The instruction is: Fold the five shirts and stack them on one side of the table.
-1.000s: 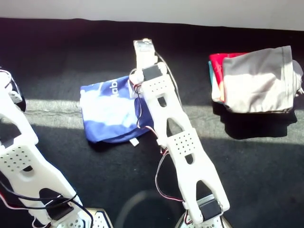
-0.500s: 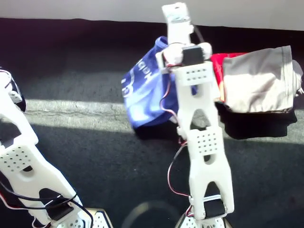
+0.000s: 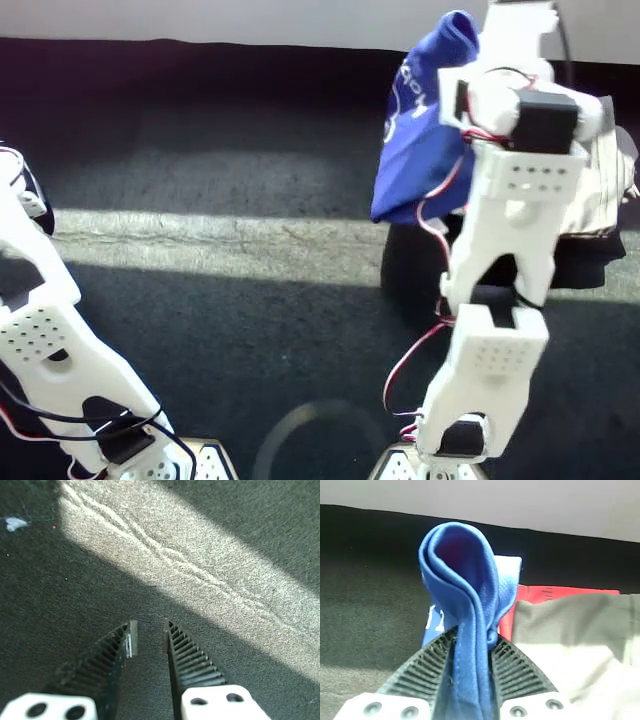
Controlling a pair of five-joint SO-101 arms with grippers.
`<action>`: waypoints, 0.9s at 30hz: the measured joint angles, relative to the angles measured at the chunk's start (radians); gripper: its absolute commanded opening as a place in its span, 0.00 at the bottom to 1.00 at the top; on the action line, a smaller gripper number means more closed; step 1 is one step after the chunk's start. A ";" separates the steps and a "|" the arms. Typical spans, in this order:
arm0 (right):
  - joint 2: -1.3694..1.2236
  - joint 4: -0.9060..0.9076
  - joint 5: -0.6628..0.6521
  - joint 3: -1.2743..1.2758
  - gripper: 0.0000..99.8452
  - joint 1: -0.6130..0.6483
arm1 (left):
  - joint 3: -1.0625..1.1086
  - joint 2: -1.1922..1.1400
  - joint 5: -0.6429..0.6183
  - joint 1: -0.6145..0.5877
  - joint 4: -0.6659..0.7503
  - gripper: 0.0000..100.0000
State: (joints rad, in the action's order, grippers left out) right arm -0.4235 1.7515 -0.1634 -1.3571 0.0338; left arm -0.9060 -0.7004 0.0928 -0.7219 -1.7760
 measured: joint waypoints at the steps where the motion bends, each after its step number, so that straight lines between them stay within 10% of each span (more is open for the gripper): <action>1: 0.025 -0.014 -0.015 0.023 0.01 -0.028 | 0.000 0.000 0.000 0.000 0.000 0.10; 17: 0.051 -0.557 -0.153 0.672 0.02 -0.358 | 0.000 0.000 0.000 0.000 0.000 0.10; 27: -0.043 -0.875 -0.153 0.839 0.21 -0.391 | 0.000 0.000 0.000 0.000 0.000 0.11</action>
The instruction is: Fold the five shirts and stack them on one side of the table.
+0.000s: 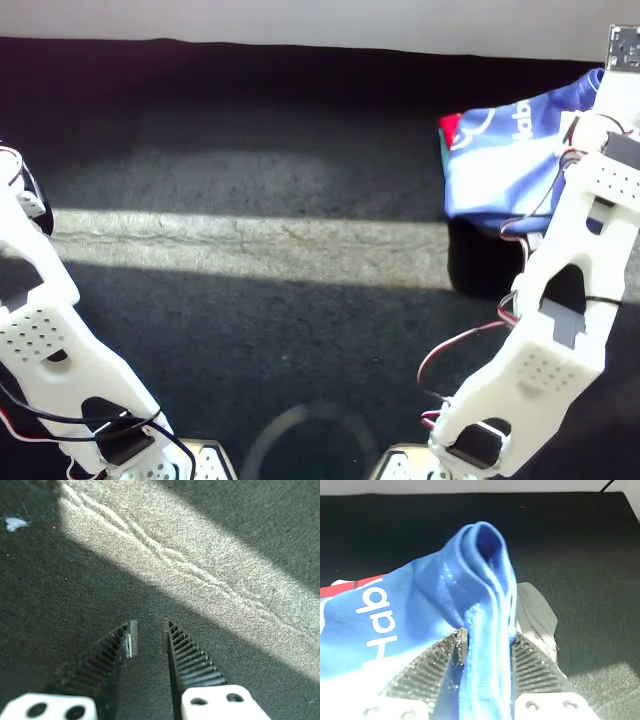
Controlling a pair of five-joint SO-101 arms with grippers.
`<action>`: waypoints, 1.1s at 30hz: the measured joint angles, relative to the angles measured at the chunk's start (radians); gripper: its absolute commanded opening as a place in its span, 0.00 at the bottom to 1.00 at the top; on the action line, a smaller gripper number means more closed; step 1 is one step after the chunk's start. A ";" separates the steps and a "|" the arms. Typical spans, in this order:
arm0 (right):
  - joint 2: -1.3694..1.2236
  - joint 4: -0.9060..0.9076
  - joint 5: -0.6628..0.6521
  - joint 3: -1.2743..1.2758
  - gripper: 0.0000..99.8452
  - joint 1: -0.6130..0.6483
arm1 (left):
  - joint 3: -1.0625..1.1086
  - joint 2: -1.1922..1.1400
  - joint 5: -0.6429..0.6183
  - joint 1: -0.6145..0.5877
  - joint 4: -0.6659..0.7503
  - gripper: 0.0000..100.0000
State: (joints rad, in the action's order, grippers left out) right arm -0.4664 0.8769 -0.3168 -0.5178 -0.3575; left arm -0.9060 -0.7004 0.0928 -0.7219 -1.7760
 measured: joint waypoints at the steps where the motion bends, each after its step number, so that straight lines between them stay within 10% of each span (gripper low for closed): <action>1: -0.028 -0.002 0.000 -0.021 0.21 -0.006 | 0.000 0.000 0.000 0.000 0.000 0.11; 16: -0.074 0.345 0.164 -0.635 0.21 -0.034 | 0.071 0.414 0.021 0.026 0.000 0.11; 25: -0.069 0.842 0.184 -1.111 0.21 0.025 | 0.672 1.025 0.107 0.242 -0.002 0.11; 33: 0.069 0.879 0.181 -1.008 0.21 0.028 | 1.166 1.516 0.107 0.376 0.011 0.11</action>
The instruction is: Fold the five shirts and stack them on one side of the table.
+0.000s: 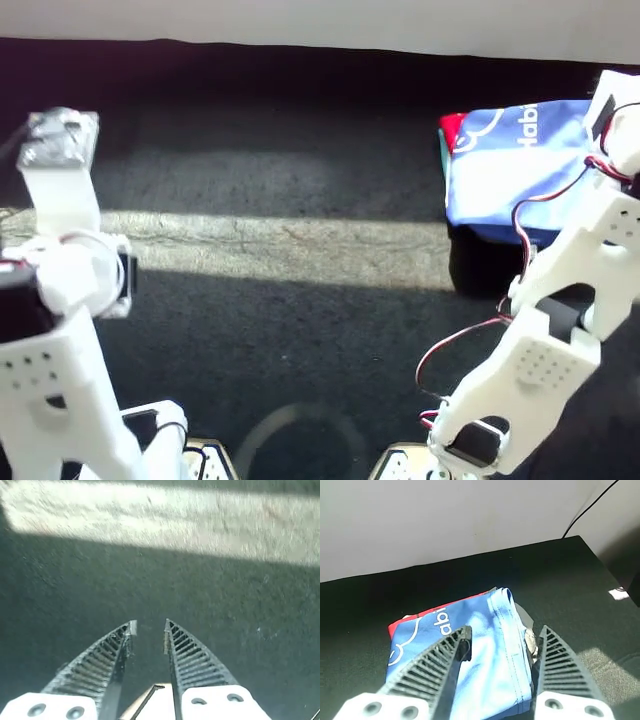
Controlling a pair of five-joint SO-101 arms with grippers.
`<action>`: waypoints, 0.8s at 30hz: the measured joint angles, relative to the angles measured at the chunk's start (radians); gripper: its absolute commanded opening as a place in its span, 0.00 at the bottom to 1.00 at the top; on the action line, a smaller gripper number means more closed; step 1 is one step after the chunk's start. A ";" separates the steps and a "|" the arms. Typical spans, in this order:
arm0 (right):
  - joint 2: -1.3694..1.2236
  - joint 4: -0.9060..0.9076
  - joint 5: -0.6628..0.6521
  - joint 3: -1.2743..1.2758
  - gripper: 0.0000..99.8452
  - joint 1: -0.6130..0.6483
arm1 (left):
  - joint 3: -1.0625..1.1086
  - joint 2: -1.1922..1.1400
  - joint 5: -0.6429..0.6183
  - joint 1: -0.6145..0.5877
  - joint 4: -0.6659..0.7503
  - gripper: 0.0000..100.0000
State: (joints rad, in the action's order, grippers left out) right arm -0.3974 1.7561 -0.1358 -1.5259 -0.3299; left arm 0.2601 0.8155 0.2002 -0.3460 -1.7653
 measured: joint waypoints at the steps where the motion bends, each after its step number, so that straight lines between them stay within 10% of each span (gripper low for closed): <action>1: 0.061 0.000 0.000 0.071 0.21 0.002 | 0.058 0.032 0.000 0.002 0.008 0.11; 14: 1.109 -0.029 0.000 1.502 0.21 0.350 | 0.672 0.358 0.000 0.006 0.187 0.11; 24: 1.605 -0.428 0.000 2.455 0.16 0.370 | 1.033 0.621 -0.123 -0.002 0.423 0.10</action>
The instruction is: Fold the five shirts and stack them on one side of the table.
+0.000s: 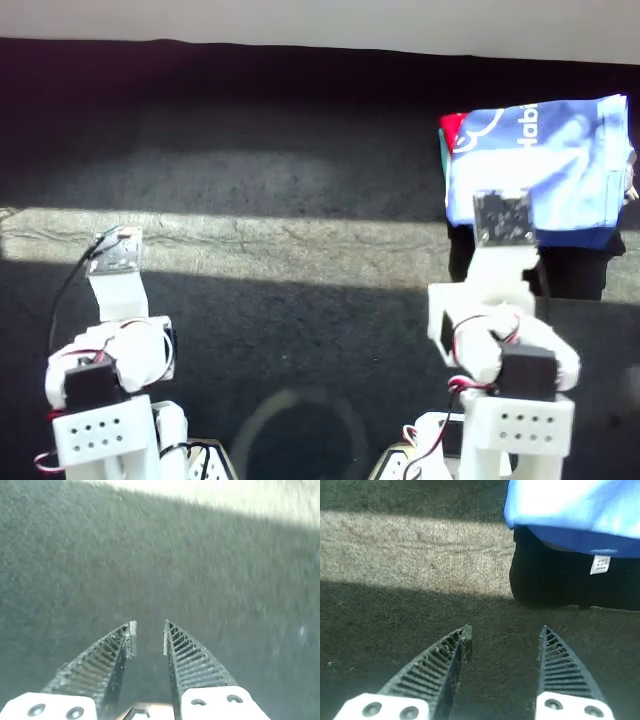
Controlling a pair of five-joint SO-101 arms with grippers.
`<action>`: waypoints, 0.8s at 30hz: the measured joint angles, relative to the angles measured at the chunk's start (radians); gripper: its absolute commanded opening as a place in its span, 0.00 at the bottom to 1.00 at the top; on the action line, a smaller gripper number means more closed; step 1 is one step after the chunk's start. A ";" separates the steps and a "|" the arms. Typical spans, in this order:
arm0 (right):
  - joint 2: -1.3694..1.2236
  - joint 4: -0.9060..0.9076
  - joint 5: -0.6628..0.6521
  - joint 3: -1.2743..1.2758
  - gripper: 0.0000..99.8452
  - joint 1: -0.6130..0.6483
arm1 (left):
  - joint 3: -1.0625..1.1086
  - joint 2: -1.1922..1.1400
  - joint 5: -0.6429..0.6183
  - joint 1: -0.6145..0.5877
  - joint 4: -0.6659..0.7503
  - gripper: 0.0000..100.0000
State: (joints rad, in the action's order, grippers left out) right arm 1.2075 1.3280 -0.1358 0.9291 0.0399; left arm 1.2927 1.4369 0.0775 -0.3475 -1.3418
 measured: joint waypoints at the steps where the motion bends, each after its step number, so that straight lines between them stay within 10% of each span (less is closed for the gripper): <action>1: 0.043 -0.026 0.000 0.080 0.11 0.000 | 0.035 0.035 -0.041 0.000 0.018 0.10; 24: 0.605 -0.068 -0.003 0.738 0.01 0.003 | 0.342 0.371 -0.132 0.130 -0.021 0.01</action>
State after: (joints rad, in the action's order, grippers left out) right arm 1.8121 1.2605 -0.1389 1.6671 0.0430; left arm 1.6349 1.8082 -0.0545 -0.2171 -1.3633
